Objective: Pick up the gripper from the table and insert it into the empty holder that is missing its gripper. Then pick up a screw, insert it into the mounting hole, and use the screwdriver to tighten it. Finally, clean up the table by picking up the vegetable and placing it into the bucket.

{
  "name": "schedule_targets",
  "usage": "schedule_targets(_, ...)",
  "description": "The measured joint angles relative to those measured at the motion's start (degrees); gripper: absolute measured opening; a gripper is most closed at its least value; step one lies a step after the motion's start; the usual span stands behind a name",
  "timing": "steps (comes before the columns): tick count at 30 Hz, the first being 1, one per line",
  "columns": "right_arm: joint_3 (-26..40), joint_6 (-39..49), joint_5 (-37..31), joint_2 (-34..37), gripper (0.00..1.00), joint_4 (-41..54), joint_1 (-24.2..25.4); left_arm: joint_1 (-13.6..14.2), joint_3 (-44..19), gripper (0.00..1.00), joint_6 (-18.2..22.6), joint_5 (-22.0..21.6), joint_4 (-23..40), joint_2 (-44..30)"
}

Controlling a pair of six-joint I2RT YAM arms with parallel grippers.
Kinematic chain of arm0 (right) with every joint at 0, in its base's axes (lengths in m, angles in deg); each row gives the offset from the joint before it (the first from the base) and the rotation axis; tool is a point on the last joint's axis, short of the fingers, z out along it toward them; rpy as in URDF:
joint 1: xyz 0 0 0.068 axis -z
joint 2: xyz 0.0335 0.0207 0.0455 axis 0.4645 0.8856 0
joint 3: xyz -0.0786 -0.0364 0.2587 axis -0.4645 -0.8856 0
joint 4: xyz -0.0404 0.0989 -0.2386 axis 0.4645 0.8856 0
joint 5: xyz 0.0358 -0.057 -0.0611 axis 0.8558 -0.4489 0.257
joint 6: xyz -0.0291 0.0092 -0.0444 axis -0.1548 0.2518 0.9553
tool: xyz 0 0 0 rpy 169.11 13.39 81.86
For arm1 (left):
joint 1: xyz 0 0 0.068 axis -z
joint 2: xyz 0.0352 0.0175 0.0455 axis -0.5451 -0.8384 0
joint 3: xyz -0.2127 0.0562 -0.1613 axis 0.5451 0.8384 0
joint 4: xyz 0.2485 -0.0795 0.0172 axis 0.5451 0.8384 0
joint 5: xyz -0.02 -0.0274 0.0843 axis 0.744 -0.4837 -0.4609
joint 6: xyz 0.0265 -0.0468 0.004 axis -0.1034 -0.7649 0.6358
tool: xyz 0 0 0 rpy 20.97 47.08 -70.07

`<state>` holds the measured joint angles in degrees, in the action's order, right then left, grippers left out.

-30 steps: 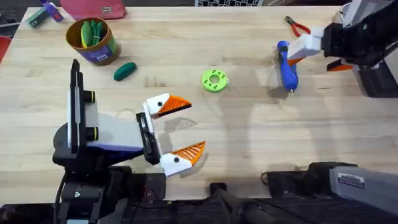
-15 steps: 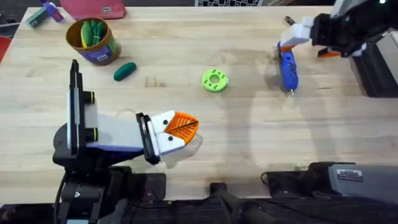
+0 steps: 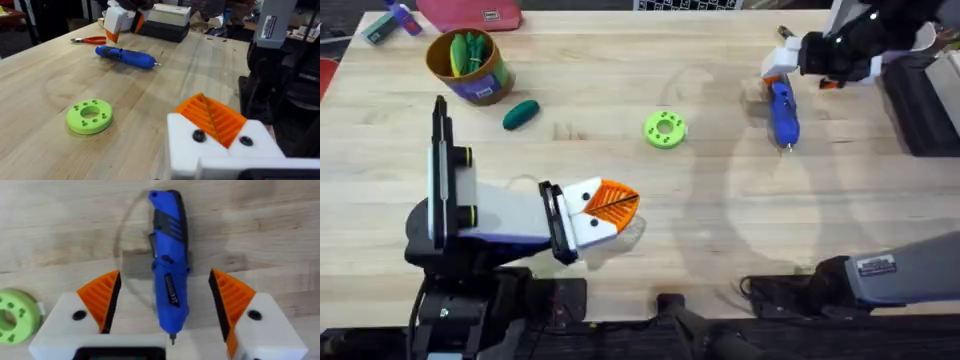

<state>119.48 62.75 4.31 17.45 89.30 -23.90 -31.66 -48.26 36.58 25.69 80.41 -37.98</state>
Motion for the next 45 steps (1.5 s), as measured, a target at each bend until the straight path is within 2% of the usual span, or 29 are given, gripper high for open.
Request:
schedule_targets(13,0.0,4.8,-0.7,7.5,0.994,-4.3,1.2,0.0,0.0,0.009,0.0,0.0,0.0,0.0)
schedule_targets(22,1.3,7.3,-0.7,12.3,0.992,-2.3,1.2,0.0,0.0,0.009,0.0,0.0,0.0,0.0)
schedule_targets(31,6.4,8.7,0.2,12.9,0.99,-0.5,1.2,0.0,0.0,0.009,0.0,0.0,0.0,0.0)
schedule_targets(37,12.2,9.4,0.2,16.8,0.964,3.4,1.2,0.0,0.0,0.009,0.0,0.0,0.0,0.0)
schedule_targets(43,12.8,9.6,0.7,20.0,0.946,4.0,1.1,0.0,0.0,0.009,0.0,0.0,0.0,0.0)
schedule_targets(45,12.8,9.6,0.8,20.5,0.912,4.2,1.1,0.0,0.0,0.009,0.0,0.0,0.0,0.0)
